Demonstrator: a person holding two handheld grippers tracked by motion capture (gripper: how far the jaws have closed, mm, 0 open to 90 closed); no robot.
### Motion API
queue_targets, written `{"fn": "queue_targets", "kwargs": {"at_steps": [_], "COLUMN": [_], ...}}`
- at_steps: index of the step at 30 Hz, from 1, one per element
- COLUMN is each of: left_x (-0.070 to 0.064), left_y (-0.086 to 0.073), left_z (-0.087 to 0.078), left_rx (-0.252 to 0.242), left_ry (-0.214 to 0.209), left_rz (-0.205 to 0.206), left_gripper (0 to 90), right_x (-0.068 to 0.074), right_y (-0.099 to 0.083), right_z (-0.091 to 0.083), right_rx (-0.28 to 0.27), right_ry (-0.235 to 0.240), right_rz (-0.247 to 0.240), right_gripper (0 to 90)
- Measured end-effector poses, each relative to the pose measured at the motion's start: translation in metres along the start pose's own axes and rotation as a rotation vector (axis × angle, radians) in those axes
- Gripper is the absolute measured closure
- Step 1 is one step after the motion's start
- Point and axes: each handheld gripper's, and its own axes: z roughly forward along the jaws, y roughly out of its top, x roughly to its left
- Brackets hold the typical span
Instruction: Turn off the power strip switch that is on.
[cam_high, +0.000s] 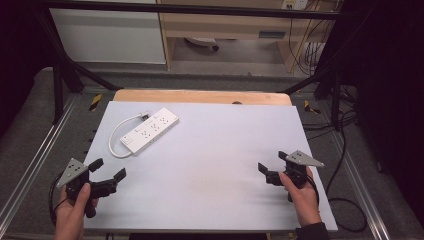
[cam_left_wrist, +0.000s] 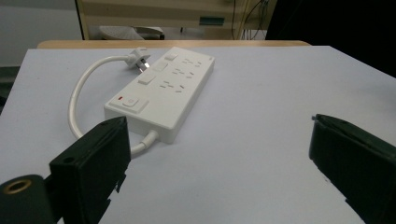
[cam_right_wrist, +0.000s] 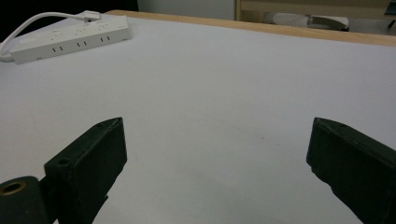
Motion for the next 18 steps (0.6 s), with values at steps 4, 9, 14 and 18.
{"fn": "queue_targets", "kwargs": {"at_steps": [4, 9, 14, 18], "left_x": [-0.001, -0.006, -0.01, -0.011], "left_y": [0.0, 0.001, 0.001, -0.001], "left_z": [-0.001, 0.0, 0.004, 0.005], "left_rx": [-0.013, -0.034, -0.022, -0.014], "left_ry": [-0.005, 0.013, 0.0, -0.01], "left_rz": [-0.003, 0.006, 0.013, 0.006], "left_gripper": [5.9, 6.3, 6.4, 6.2], "right_x": [0.004, 0.006, 0.008, 0.011], "right_y": [-0.001, -0.002, -0.003, -0.003], "right_z": [0.004, 0.008, 0.01, 0.013], "right_rx": [0.021, 0.031, 0.044, 0.059], "right_ry": [0.006, 0.005, 0.003, 0.005], "right_rz": [-0.03, -0.033, -0.045, -0.068], "right_gripper": [4.9, 4.4, 4.1, 4.0]}}
